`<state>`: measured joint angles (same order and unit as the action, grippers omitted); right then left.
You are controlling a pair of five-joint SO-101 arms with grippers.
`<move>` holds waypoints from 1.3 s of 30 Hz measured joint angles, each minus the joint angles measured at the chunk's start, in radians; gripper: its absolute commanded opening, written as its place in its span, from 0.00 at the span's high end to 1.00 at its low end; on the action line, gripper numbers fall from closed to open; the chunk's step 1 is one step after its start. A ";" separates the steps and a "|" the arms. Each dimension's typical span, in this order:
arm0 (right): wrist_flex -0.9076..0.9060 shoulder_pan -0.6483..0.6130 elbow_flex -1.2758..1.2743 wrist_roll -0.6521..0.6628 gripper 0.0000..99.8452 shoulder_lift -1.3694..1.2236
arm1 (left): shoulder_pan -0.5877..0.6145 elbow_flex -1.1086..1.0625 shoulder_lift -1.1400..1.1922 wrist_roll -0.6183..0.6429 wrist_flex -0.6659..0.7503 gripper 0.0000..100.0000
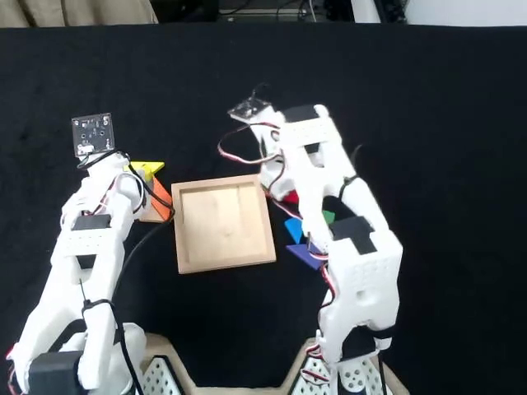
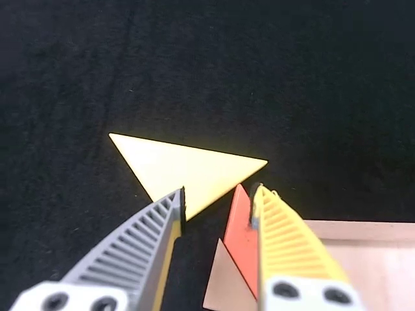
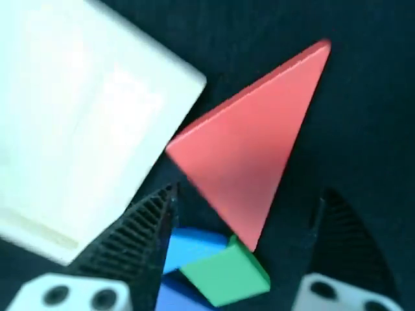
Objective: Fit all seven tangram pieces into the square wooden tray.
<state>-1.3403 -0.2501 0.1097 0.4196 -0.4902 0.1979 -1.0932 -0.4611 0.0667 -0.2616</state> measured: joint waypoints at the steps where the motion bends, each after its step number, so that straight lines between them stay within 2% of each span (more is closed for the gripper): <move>1: 0.015 0.002 0.000 -0.023 0.68 0.000 | 0.002 0.000 0.000 0.000 0.000 0.82; 9: 0.035 -0.035 0.029 -0.057 0.68 -0.008 | 0.002 0.000 0.000 0.000 0.000 0.82; 16: 0.035 -0.032 0.141 -0.057 0.68 -0.150 | 0.002 0.000 0.000 0.000 0.000 0.82; 24: -0.100 0.021 0.327 -0.057 0.68 -0.264 | 0.002 0.000 0.000 0.000 0.000 0.82; 32: -0.152 0.044 0.344 -0.057 0.69 -0.276 | 0.002 0.000 0.000 0.000 0.000 0.82; 35: -0.152 0.043 0.341 -0.060 0.75 -0.284 | 0.002 0.000 0.000 0.000 0.000 0.82; 39: -0.157 0.043 0.341 -0.058 0.89 -0.284 | 0.002 0.000 0.000 0.000 0.000 0.82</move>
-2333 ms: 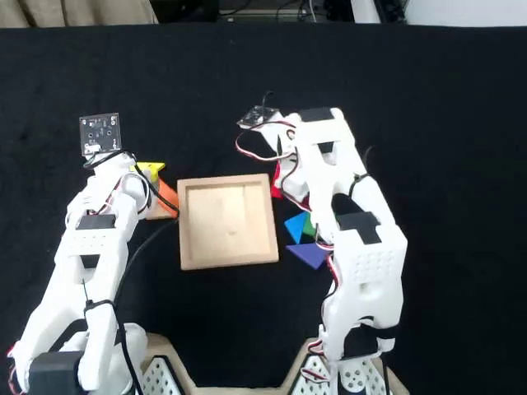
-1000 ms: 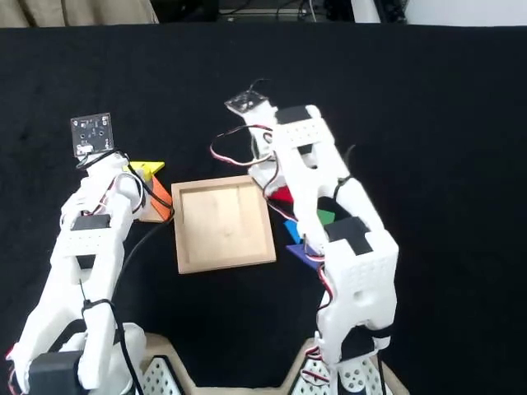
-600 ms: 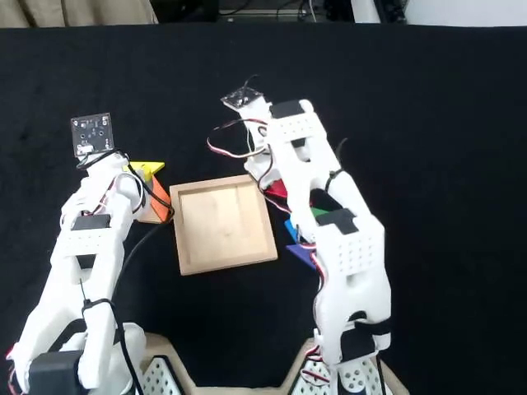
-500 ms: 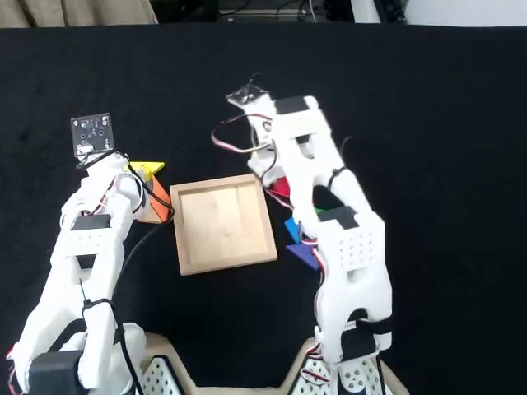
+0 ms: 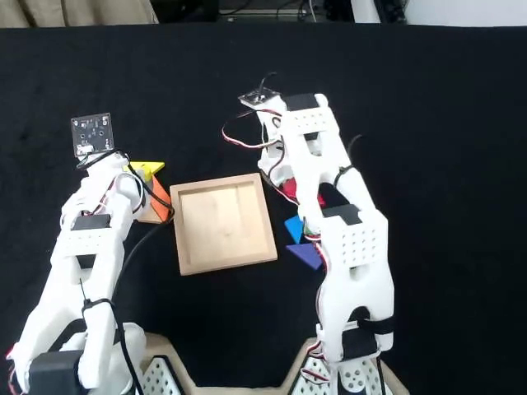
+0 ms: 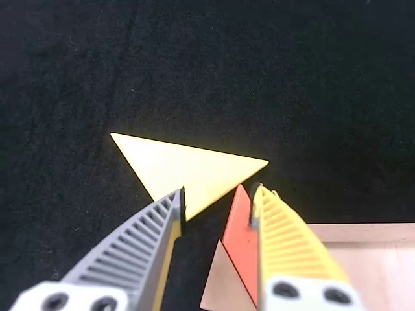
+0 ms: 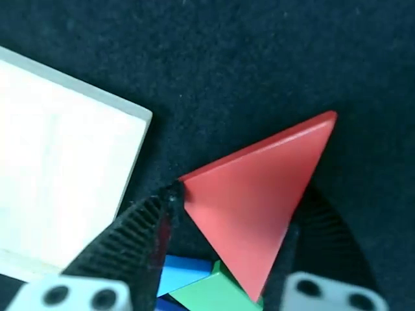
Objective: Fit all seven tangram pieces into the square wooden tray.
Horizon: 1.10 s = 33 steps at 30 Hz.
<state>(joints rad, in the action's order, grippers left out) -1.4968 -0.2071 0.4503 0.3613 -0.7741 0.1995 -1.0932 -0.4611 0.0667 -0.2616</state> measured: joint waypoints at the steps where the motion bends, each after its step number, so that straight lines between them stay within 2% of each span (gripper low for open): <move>1: -0.002 0.000 0.000 0.003 0.92 0.000 | 0.000 0.000 0.000 0.000 0.000 0.82; 4: -0.002 0.023 0.000 0.025 0.98 0.000 | 0.000 0.000 0.000 0.000 0.000 0.82; 10: -0.055 0.035 0.011 0.035 0.97 -0.032 | 0.000 0.000 0.000 0.000 0.000 0.82; 18: -0.222 0.048 0.186 0.035 0.97 -0.057 | 0.000 0.000 0.000 0.000 0.000 0.82; 23: -0.230 0.048 0.252 0.035 0.97 -0.043 | 0.000 0.000 0.000 0.000 0.000 0.82; 27: -0.230 0.028 0.226 0.012 0.97 0.078 | 0.000 0.000 0.000 0.000 0.000 0.82; 33: -0.232 -0.109 0.037 -0.114 0.97 0.345 | 0.031 0.000 0.000 0.005 0.000 0.82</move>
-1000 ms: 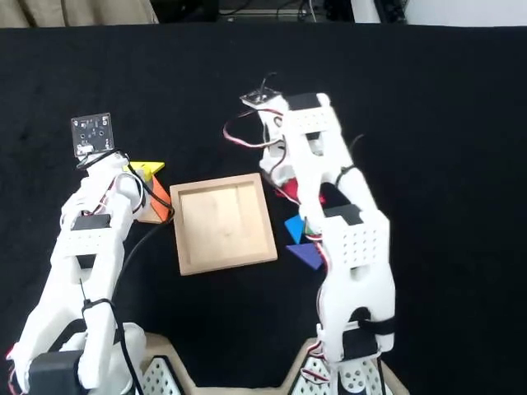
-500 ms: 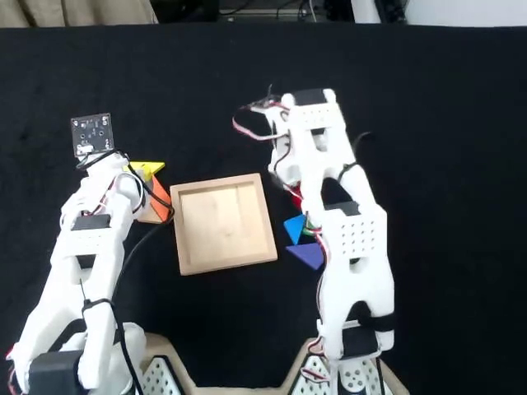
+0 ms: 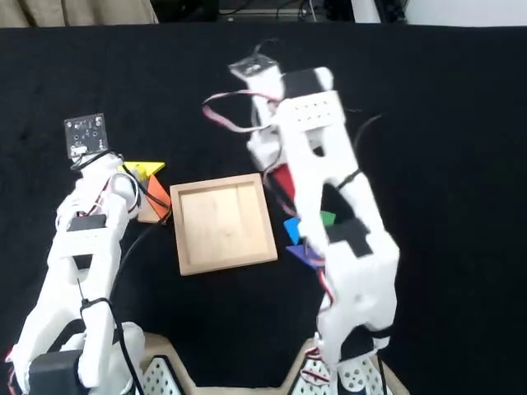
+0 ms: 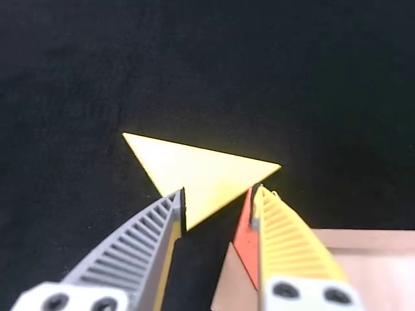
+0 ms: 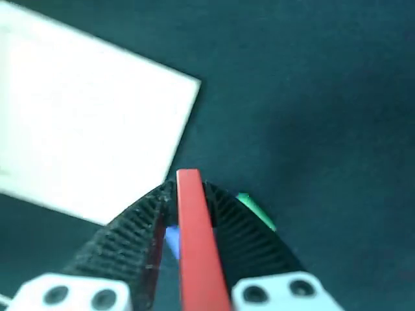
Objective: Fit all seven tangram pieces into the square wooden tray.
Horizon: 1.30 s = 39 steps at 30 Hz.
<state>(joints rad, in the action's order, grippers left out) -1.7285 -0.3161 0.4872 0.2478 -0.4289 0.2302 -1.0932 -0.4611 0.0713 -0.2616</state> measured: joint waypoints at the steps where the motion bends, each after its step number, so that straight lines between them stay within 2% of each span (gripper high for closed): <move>1: 0.011 -0.031 -0.044 -0.009 0.97 0.038 | 0.008 0.000 0.000 0.015 0.000 0.82; 4: 0.092 -0.133 -0.196 -0.015 0.97 0.124 | 0.041 0.026 0.000 0.061 -0.040 0.82; 8: 0.261 -0.259 -0.404 -0.015 0.97 0.169 | 0.106 0.095 -0.009 0.101 -0.181 0.82; 13: 0.408 -0.299 -0.575 -0.015 0.97 0.170 | 0.189 0.083 -0.055 0.106 -0.236 0.82; 22: 0.433 -0.353 -0.600 0.014 0.97 0.170 | 0.192 -0.031 -0.098 0.106 -0.107 0.82; 27: 0.448 -0.354 -0.591 0.014 0.97 0.091 | 0.190 -0.034 -0.098 0.106 -0.091 0.82; 34: 0.448 -0.359 -0.522 -0.003 0.81 0.012 | 0.190 -0.034 -0.098 0.106 -0.091 0.82; 39: 0.439 -0.359 -0.477 -0.052 0.78 0.012 | 0.186 -0.034 -0.098 0.106 -0.091 0.82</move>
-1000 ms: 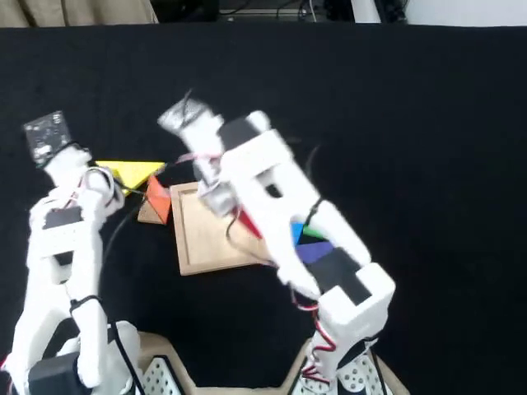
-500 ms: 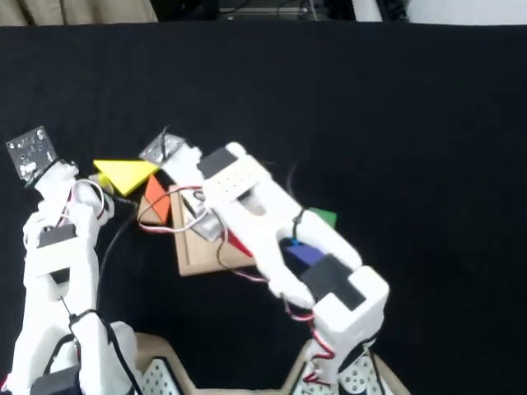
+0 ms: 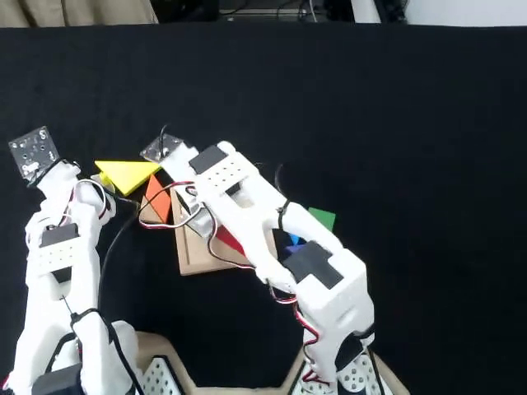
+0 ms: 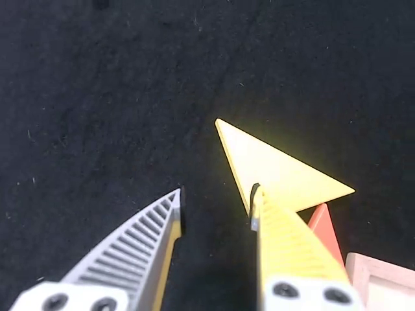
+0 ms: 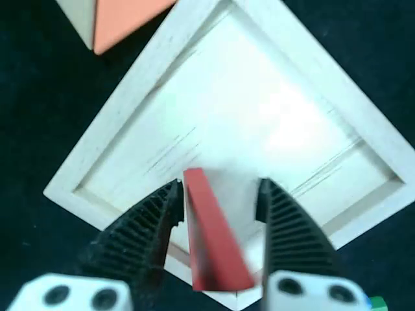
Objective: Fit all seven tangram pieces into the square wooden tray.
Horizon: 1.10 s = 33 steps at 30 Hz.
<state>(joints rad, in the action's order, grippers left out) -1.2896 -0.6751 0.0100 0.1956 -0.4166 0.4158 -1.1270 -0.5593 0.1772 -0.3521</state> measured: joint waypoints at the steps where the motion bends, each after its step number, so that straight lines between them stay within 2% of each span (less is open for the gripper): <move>1: 0.000 0.000 0.005 -0.003 0.78 0.000 | 0.000 0.000 0.000 0.000 0.000 0.82; 11: 0.000 0.058 0.012 -0.002 0.78 0.021 | 0.000 0.000 0.000 0.000 0.000 0.82; 18: -0.075 0.117 0.078 0.123 0.79 0.107 | 0.000 0.000 0.000 0.000 0.000 0.82; 20: -0.086 0.117 0.087 0.138 0.83 0.117 | 0.000 0.000 0.000 0.000 0.000 0.82; 23: -0.075 0.117 0.091 0.150 0.98 0.118 | 0.000 0.000 0.000 0.000 0.000 0.82; 26: -0.014 0.117 0.091 0.150 0.95 0.118 | 0.000 0.000 0.000 0.000 0.000 0.82; 33: 0.011 0.084 0.170 0.152 0.99 -0.034 | 0.000 0.000 0.000 0.000 0.000 0.82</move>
<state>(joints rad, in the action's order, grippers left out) -1.2789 -0.5907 0.1803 0.3475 -0.4503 0.4158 -1.1270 -0.5593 0.1772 -0.3521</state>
